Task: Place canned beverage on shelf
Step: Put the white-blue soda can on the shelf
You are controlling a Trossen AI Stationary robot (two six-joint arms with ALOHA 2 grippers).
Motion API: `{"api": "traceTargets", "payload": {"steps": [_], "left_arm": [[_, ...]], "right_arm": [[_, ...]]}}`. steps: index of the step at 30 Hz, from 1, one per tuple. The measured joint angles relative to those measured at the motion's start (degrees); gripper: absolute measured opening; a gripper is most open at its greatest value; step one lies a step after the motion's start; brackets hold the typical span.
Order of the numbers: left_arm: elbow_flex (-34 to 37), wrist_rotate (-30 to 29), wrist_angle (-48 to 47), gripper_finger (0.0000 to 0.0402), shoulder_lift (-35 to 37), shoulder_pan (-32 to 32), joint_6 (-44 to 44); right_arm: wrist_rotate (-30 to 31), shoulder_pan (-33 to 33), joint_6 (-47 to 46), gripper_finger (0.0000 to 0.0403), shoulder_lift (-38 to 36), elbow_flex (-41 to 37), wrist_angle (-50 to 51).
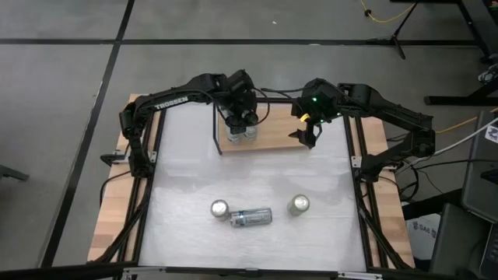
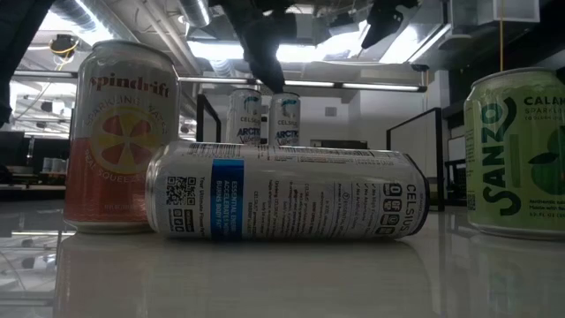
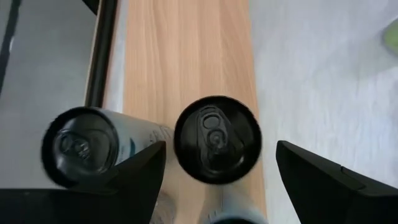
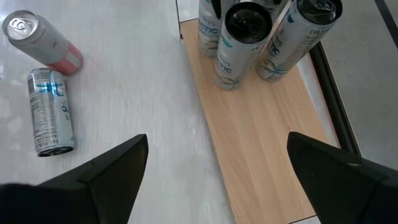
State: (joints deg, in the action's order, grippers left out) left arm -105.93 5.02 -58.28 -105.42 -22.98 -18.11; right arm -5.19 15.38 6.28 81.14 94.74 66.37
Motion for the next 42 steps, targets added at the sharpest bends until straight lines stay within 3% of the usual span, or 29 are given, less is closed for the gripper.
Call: {"api": "traceTargets", "payload": {"steps": [9,15,20,34,42], "left_arm": [[0.0,0.0,-5.4,0.0295,6.7,1.2,4.8],[1.3,0.1,-12.8,0.0295,10.2,6.0,9.7],[9.9,0.3,-12.1,0.0295,14.7,12.2,12.8],[37.8,-3.6,1.4,0.0295,32.6,31.4,34.7],[42.3,-7.8,5.5,0.0295,34.8,41.4,38.9]], "right_arm": [[-1.0,-0.1,-0.3,0.0374,0.0,0.0,0.0],[-1.1,-1.6,-4.4,0.0374,0.0,0.0,-0.5],[-0.1,-6.9,-4.9,0.0374,0.3,0.0,-1.7],[0.0,-23.6,-19.2,0.0374,4.8,0.0,-21.0],[0.6,-32.7,-21.2,0.0374,10.2,0.0,-28.7]]}}
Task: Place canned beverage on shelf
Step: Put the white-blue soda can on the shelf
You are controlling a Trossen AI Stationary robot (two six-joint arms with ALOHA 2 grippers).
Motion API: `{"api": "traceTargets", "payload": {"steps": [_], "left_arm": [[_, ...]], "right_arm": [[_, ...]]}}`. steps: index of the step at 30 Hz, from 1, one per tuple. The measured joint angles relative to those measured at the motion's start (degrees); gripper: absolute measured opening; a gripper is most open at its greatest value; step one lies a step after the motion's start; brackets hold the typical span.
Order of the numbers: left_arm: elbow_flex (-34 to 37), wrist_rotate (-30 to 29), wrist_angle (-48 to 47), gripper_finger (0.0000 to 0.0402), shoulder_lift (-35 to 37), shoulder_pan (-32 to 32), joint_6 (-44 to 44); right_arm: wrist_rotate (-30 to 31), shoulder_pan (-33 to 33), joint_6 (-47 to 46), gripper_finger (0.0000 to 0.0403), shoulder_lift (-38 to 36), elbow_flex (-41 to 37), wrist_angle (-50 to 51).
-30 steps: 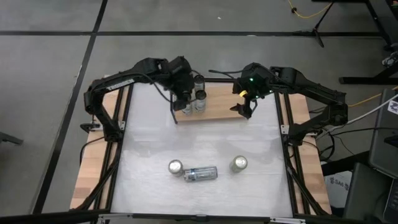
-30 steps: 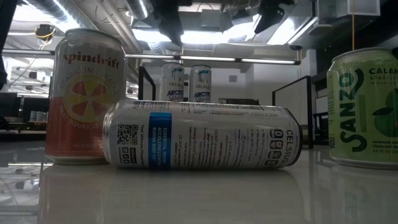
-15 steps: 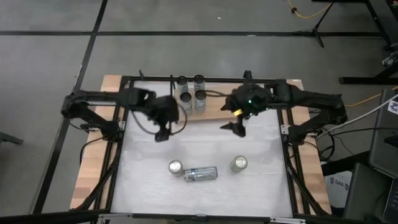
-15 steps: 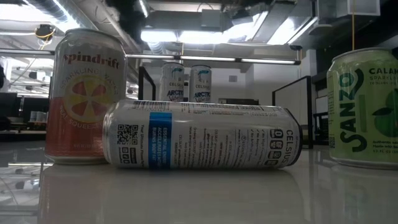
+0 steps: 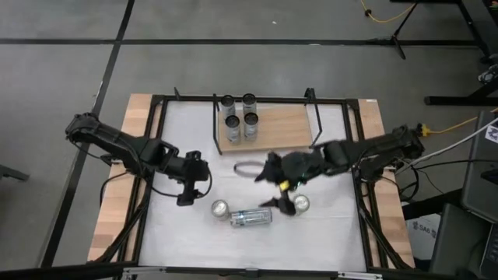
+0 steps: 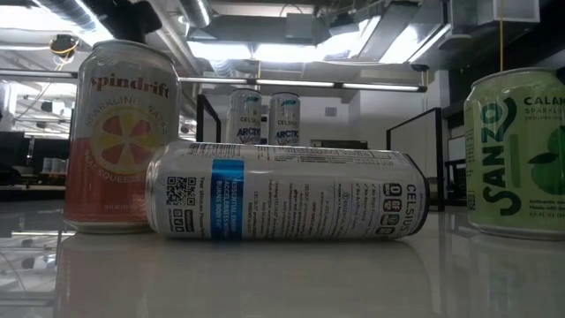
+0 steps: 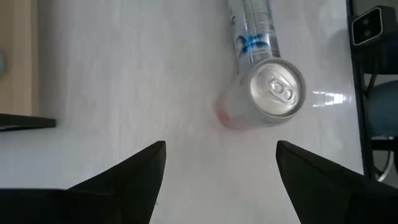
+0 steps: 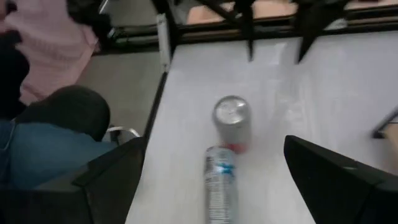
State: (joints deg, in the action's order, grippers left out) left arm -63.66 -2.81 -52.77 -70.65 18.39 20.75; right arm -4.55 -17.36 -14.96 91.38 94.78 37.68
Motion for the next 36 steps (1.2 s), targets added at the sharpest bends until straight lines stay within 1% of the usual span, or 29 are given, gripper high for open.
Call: {"api": "traceTargets", "payload": {"steps": [2,4,8,10,21,36], "left_arm": [[0.0,-1.6,0.6,0.0295,0.0,1.7,0.2],[0.0,-2.9,1.1,0.0295,0.0,3.0,0.2],[0.0,-4.2,3.0,0.0295,0.0,4.6,0.2],[0.0,-4.6,3.9,0.0295,0.0,5.1,0.2],[0.0,-5.6,4.6,0.0295,0.0,5.7,0.3],[0.0,-5.6,5.0,0.0295,0.0,5.7,0.3]], "right_arm": [[1.5,-2.0,0.0,0.0374,1.6,0.0,-1.2],[4.3,-3.8,0.0,0.0374,3.4,0.0,-1.5],[9.8,-6.7,0.0,0.0374,7.2,0.0,-1.5],[11.0,-7.7,0.0,0.0374,8.8,0.0,-1.4],[12.0,-8.9,0.1,0.0374,17.6,0.0,2.1],[11.8,-8.9,0.2,0.0374,25.1,0.0,6.1]]}}
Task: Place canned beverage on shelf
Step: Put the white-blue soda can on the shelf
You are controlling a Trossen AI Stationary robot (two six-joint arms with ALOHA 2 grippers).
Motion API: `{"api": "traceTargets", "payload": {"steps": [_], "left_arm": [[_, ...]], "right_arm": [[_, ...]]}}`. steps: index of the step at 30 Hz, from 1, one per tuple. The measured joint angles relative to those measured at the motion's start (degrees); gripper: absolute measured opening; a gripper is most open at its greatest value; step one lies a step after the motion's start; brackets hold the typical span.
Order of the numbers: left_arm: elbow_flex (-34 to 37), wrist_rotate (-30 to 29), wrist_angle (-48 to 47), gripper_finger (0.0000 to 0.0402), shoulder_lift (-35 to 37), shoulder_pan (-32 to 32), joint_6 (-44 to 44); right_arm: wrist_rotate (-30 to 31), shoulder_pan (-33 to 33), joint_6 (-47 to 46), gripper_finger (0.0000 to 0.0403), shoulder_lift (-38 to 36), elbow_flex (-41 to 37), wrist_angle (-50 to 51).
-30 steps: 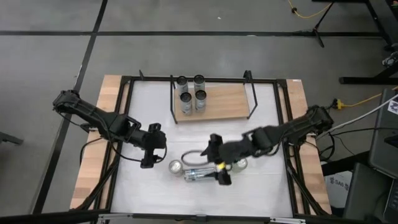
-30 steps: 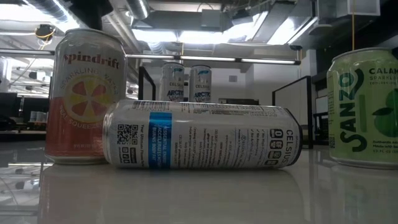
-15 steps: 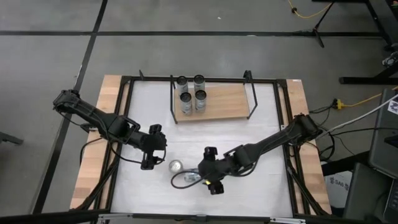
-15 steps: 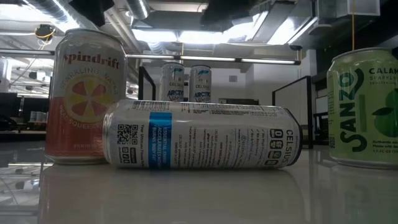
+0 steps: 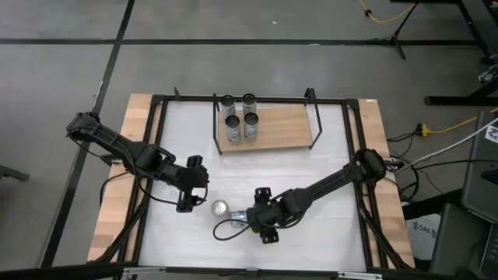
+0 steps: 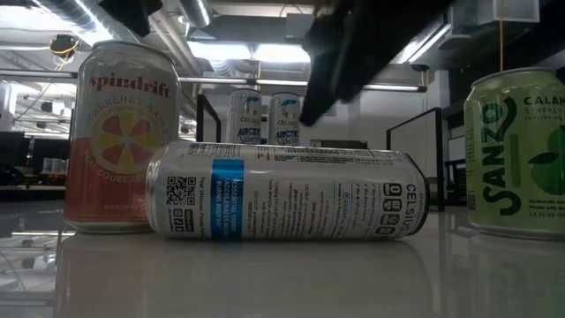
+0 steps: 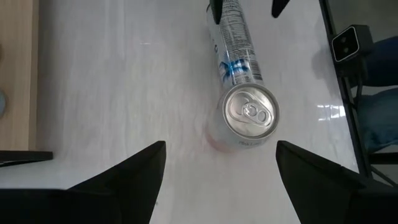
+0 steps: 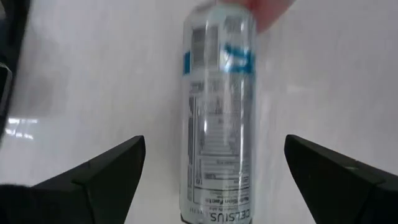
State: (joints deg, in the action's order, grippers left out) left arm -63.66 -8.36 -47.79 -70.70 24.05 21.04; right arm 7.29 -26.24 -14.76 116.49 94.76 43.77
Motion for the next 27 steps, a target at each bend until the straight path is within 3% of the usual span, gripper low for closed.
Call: {"api": "traceTargets", "payload": {"steps": [16,27], "left_arm": [[0.0,0.0,0.5,0.0295,0.0,0.0,0.0],[0.0,0.0,0.6,0.0295,0.0,0.0,0.0]], "right_arm": [[-0.3,0.0,0.0,0.0374,1.9,-0.1,2.9],[0.2,0.0,0.0,0.0374,2.5,-4.7,0.8]]}}
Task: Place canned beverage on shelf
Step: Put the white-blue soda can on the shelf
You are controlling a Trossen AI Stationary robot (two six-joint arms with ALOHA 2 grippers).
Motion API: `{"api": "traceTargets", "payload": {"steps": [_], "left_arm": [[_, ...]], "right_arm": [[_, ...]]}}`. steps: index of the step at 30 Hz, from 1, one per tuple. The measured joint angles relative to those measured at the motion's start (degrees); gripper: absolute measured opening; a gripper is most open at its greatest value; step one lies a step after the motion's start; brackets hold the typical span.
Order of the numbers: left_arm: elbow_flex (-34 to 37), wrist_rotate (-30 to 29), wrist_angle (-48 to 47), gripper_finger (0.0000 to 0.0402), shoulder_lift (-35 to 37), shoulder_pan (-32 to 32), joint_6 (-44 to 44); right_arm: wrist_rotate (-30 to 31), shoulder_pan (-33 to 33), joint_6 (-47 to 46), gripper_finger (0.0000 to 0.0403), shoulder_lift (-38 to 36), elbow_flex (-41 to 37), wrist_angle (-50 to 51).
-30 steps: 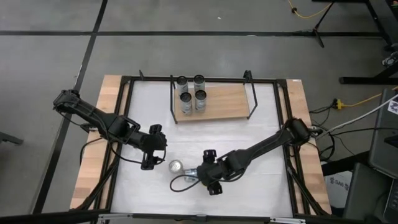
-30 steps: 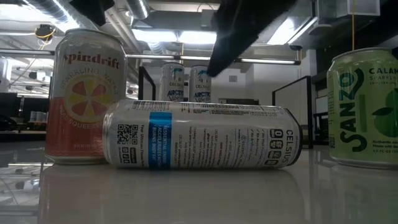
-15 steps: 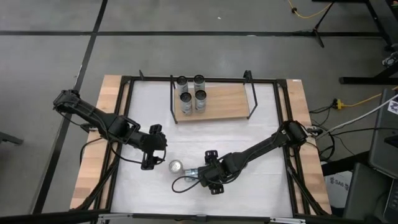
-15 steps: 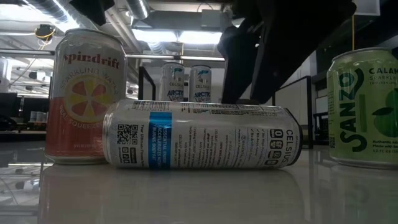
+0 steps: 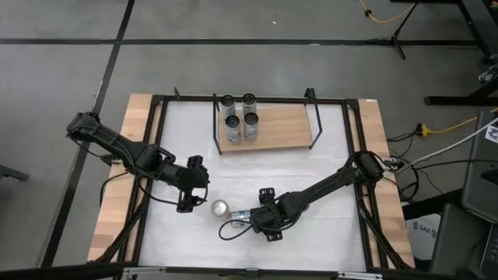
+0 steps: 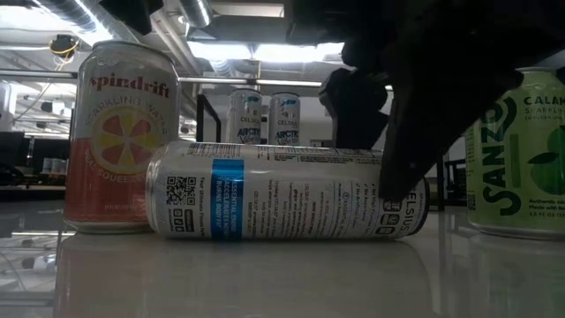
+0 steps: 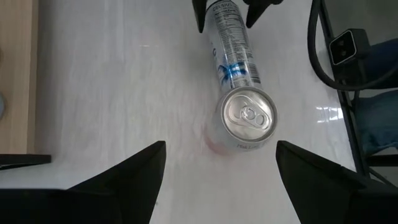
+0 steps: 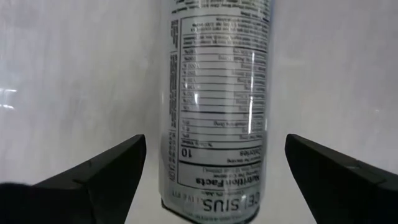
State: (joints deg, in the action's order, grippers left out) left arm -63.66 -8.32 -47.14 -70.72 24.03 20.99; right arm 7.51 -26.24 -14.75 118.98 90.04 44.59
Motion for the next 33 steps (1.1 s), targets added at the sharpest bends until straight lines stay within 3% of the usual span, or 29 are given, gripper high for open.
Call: {"api": "traceTargets", "payload": {"steps": [13,24,28,33], "left_arm": [[0.0,0.0,0.1,0.0295,0.0,0.0,-0.1],[0.0,0.0,0.2,0.0295,0.0,0.0,-0.1],[0.0,0.0,0.2,0.0295,0.0,0.0,-0.1],[0.0,-0.1,0.2,0.0295,0.0,0.0,-0.2]], "right_arm": [[1.6,0.0,0.0,0.0374,0.0,-0.6,-1.6],[-0.5,0.0,-2.2,0.037,2.2,-0.6,-1.7],[-1.0,0.0,-3.0,0.034,2.2,-0.6,-1.5],[-2.8,0.4,-4.1,0.0271,2.2,-0.6,-1.5]]}}
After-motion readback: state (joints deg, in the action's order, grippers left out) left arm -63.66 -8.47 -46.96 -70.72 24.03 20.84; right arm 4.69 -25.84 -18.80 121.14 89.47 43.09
